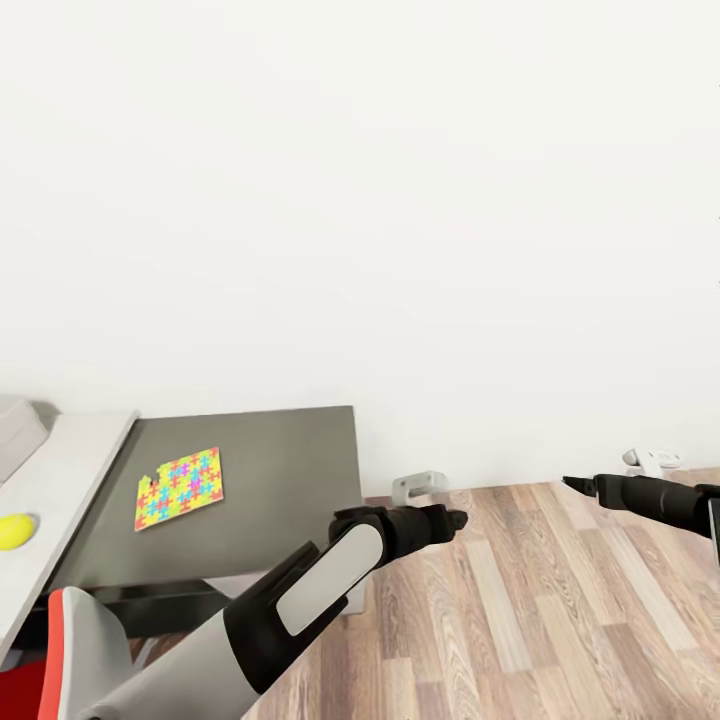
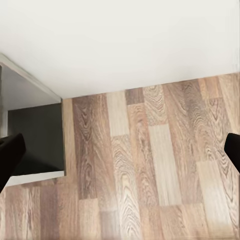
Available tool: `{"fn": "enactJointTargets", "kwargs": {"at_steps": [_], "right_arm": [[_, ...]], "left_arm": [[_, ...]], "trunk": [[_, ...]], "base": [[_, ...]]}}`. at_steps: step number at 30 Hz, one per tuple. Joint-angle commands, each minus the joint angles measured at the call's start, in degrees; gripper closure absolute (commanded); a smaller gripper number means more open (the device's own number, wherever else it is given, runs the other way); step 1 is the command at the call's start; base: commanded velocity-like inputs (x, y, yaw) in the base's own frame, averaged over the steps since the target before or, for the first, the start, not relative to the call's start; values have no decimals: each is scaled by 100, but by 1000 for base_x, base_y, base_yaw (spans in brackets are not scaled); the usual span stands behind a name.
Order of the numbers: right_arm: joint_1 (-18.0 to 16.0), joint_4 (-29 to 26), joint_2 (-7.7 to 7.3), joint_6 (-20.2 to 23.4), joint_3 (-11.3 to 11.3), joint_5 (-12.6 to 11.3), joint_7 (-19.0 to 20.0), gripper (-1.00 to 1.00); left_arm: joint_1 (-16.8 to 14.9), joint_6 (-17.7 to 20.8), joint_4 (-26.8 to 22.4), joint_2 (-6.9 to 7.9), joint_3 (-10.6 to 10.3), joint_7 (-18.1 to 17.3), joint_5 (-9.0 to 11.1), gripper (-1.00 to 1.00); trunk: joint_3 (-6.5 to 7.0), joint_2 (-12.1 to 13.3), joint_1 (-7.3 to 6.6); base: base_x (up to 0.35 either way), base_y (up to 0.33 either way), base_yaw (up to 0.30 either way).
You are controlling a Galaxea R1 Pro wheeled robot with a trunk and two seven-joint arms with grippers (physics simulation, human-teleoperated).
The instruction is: Put all the toys in the child's room - the three board games (two on the bed and one on the table), the two jigsaw puzzles on the table, and the tennis ball on the table - inside the toy box on the table in the child's room.
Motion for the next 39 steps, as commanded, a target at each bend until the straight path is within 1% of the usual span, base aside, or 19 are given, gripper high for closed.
{"fn": "enactJointTargets", "kwargs": {"at_steps": [1, 4, 5, 8, 13, 17, 18, 19, 20, 23, 24, 25, 26, 28, 30, 32, 35, 36, 39], "right_arm": [[-7, -4, 0, 22, -6, 58, 61, -100], [-19, 118, 1, 22, -20, 62, 54, -100], [-33, 283, 0, 22, -20, 66, 51, -100], [-56, 508, 0, 22, -21, 73, 44, -100], [-91, 724, -5, 22, -36, 85, 38, -100], [-239, 1039, -16, 22, -43, 89, 27, -100], [-368, 1305, -24, 22, -45, 93, -12, -100], [-643, 1858, -43, 22, -53, 89, -234, -100], [-921, 2365, -66, 22, -90, 75, -547, -100], [-1295, 3098, -118, 22, -170, 45, -1025, -100], [-1454, 3496, -171, 22, -231, 30, -1265, -100], [-1510, 3654, -198, -53, -260, 25, -1352, -100], [-1640, 4050, -295, -442, -361, 12, -1559, -100], [-1678, 4186, -338, -610, -401, 8, -1620, -100], [-1696, 4256, -365, -695, -422, 1, -1651, -100], [-1700, 4291, -379, -738, -432, -5, -1666, -100], [-1700, 4317, -372, -769, -437, -14, -1677, -100], [-1700, 4320, -369, -774, -438, -16, -1678, -100], [-1701, 4322, -365, -786, -441, -15, -1681, -100]], "left_arm": [[-7, 0, -5, 0, -3, 44, 40, -100], [-8, -9, 23, 0, -3, 40, 40, -100], [-9, -8, 63, 0, -3, 39, 40, -100], [-11, -7, 135, 4, 0, 37, 43, -100], [-13, 3, 176, 2, 29, 5, 74, -100], [-50, 30, 186, -4, 40, 49, 67, -100], [-83, 56, 209, -1, 42, 94, 65, -100], [-139, 82, 413, -1, 47, 104, 77, -100], [-179, 74, 734, -18, 59, 80, 108, -100], [-217, 42, 1164, -39, 72, 11, 134, -100], [-230, 27, 1339, -47, 76, -52, 143, -100], [-234, 22, 1402, -48, 78, -78, 147, -100], [-257, 18, 1544, -52, 79, -111, 114, -100], [-300, 21, 1596, -44, 72, -114, 90, -100], [-317, 23, 1655, -34, 77, -163, 122, -100], [-315, 9, 1685, -37, 73, -192, 134, -100], [-290, 7, 1708, -21, 22, -178, 82, -100], [-271, 7, 1713, -15, 13, -179, 76, -100], [-24, 3, 1774, 0, 23, -178, 67, -100]], "trunk": [[-10, -11, 3], [-5, -11, 3], [-2, -11, 3], [6, -11, 3], [20, -11, 3], [32, -11, 3], [35, -11, 3], [38, -11, 3], [41, -11, 3], [51, -11, 3], [54, -11, 3], [57, -11, 3], [60, -11, 3], [67, -11, 3], [73, -11, 3], [80, -11, 3], [89, -11, 3], [93, -11, 3], [103, -11, 3]], "base": [[0, 0, -270], [0, 0, -287], [0, 0, -296], [0, 0, -297], [0, 0, -299], [0, 0, -300], [0, 0, -300], [0, 0, -300], [0, 0, -300], [0, 0, -300], [0, 0, -300], [0, 0, -300], [0, 0, -296], [0, 0, -295], [0, 0, -293], [0, 0, -293], [0, 0, -292], [0, 0, -292], [0, 0, -292]]}}
